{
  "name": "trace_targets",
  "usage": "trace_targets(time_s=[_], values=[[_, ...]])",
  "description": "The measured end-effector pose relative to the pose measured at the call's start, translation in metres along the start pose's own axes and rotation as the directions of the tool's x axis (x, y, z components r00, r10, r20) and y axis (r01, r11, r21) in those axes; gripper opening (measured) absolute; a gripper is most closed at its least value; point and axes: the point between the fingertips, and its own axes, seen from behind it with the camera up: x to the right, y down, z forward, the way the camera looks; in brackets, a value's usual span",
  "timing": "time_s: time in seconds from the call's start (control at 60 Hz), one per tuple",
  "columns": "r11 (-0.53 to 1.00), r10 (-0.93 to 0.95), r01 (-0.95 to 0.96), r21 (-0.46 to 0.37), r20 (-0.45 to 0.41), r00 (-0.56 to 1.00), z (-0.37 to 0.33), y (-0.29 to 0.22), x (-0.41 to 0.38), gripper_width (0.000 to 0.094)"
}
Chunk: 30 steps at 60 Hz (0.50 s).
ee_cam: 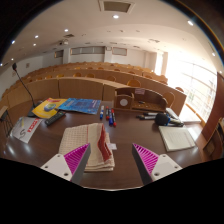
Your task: Fold towel
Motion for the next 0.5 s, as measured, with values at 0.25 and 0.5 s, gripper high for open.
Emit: trace_targets(time_s=[0.25, 0.5], values=[[1.0, 0.018, -0.018, 0.0, 0.038, 0.999, -0.091, 0.01, -0.032, 0.0852], [0.999, 0.012, -0.011, 0.04, -0.028, 1.0, -0.177, 0.027, -0.055, 0.0851]])
